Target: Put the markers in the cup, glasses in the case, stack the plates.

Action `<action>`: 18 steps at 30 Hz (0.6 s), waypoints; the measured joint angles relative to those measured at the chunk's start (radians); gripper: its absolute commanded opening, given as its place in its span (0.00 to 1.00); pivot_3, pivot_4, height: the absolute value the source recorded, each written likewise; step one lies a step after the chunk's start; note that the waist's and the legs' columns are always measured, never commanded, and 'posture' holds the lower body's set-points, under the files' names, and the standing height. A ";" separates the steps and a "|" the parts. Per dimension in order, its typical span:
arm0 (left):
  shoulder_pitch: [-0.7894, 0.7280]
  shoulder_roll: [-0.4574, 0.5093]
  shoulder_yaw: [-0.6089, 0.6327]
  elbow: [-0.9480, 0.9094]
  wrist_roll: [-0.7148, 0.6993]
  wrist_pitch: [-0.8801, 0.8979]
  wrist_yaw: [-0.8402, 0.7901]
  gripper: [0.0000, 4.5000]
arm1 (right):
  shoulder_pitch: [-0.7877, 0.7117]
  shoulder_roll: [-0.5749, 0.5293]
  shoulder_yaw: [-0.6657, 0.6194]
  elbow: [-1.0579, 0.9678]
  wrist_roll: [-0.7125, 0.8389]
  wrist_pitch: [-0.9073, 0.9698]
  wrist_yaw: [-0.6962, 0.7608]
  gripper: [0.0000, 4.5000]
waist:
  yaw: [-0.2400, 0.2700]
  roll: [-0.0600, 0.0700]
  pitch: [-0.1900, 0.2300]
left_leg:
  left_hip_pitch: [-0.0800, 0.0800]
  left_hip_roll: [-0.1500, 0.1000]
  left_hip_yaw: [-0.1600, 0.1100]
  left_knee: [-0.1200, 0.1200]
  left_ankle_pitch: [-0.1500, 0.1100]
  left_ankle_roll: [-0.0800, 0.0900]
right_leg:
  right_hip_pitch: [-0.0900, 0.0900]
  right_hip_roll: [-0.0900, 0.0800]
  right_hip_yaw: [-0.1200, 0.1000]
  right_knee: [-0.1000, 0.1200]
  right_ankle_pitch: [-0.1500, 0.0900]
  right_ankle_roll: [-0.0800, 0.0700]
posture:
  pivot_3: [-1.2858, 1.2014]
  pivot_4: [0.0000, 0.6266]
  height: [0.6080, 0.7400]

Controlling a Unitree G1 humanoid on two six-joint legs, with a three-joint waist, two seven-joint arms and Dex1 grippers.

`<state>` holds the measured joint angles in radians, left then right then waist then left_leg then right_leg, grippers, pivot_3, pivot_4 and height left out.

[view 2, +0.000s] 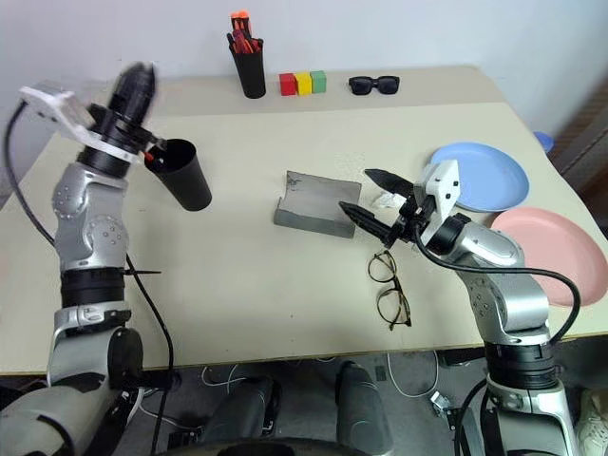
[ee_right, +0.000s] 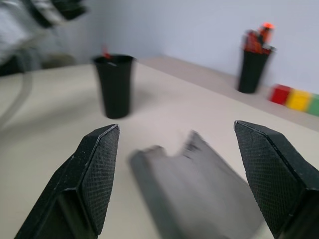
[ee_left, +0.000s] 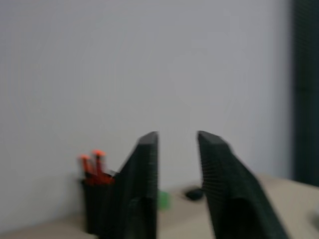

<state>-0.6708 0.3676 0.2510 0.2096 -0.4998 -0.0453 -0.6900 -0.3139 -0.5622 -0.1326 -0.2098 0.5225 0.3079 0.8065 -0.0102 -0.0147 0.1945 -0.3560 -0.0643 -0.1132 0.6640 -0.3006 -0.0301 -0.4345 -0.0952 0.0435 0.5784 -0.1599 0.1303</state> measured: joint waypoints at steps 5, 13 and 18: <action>0.014 0.018 -0.165 -0.040 0.034 0.066 -0.163 1.00 | -0.019 -0.002 -0.002 0.064 -0.058 -0.048 -0.029 0.83 | -0.002 0.000 0.000 | 0.000 0.000 0.000 0.000 0.000 0.000 | 0.000 0.000 0.000 0.000 0.000 0.000 | 0.52 0.24 1.00; -0.161 -0.060 -0.451 0.390 0.231 0.050 -0.450 1.00 | -0.021 0.002 -0.007 0.085 -0.077 -0.073 -0.045 0.83 | -0.003 0.000 0.000 | 0.000 -0.001 0.000 0.000 0.000 0.001 | 0.001 0.000 0.000 -0.001 0.000 0.000 | 0.52 0.24 1.00; -0.312 -0.136 -0.468 0.709 0.316 -0.057 -0.488 1.00 | 0.015 0.002 -0.017 0.068 -0.077 -0.073 -0.066 0.83 | -0.002 0.000 0.000 | 0.000 -0.001 0.000 0.000 0.000 0.001 | 0.001 0.000 0.000 -0.001 0.000 0.000 | 0.52 0.24 1.00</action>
<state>-0.9826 0.2320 -0.2170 0.9188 -0.1838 -0.1026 -1.1781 -0.2994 -0.5600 -0.1500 -0.1419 0.4453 0.2346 0.7409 -0.0124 -0.0146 0.1945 -0.3560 -0.0650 -0.1130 0.6639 -0.3010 -0.0290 -0.4338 -0.0951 0.0435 0.5774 -0.1602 0.1305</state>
